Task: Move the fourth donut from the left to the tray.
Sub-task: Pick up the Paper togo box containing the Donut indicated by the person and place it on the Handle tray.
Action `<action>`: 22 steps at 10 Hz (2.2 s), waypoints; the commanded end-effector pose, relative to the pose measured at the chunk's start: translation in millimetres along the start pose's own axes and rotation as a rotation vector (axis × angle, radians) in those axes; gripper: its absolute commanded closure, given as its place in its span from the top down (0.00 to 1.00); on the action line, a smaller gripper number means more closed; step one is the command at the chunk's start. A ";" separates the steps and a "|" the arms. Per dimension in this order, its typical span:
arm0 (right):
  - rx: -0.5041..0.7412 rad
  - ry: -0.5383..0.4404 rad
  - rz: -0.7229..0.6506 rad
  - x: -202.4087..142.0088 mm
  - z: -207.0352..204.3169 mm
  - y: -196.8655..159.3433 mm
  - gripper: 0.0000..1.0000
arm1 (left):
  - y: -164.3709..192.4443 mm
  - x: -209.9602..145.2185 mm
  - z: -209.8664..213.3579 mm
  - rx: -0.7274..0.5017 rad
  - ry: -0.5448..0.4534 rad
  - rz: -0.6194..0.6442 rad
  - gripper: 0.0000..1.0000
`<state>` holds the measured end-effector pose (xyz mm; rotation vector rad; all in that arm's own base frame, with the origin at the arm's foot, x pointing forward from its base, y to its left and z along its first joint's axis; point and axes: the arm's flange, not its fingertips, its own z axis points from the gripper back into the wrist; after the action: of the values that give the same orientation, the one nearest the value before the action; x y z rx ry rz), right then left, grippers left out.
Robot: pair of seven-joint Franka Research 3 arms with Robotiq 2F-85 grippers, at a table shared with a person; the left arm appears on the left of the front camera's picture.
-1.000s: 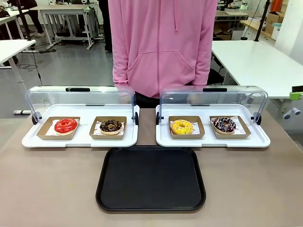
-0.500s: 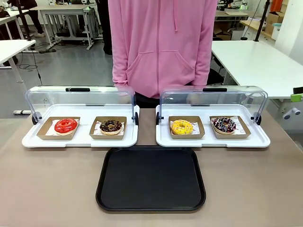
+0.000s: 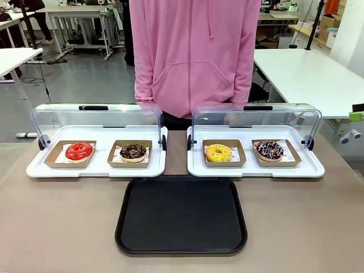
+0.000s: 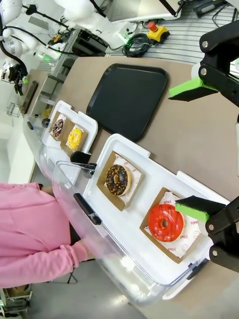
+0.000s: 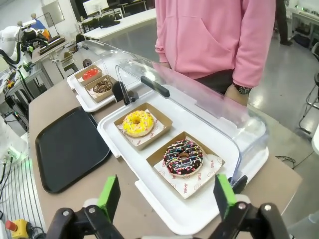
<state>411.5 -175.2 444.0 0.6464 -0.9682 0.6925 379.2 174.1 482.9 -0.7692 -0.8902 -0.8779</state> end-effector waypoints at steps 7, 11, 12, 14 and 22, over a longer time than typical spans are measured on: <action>0.001 -0.032 0.031 -0.3 -1.4 -4.1 1.00 | 1.1 -1.2 2.0 -0.011 -0.004 -0.024 1.00; 0.001 -0.032 0.031 -0.3 -1.4 -4.1 1.00 | 1.1 -1.2 2.0 -0.011 -0.004 -0.024 1.00; 0.001 -0.032 0.031 -0.3 -1.4 -4.1 1.00 | 1.1 -1.2 2.0 -0.011 -0.004 -0.024 1.00; 0.001 -0.032 0.031 -0.3 -1.4 -4.1 1.00 | 1.1 -1.2 2.0 -0.011 -0.004 -0.024 1.00; 0.001 -0.032 0.031 -0.3 -1.4 -4.1 1.00 | 1.1 -1.2 2.0 -0.011 -0.004 -0.024 1.00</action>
<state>411.2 -175.7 442.8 0.6473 -0.9665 0.6941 379.2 174.0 482.7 -0.7704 -0.8899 -0.8783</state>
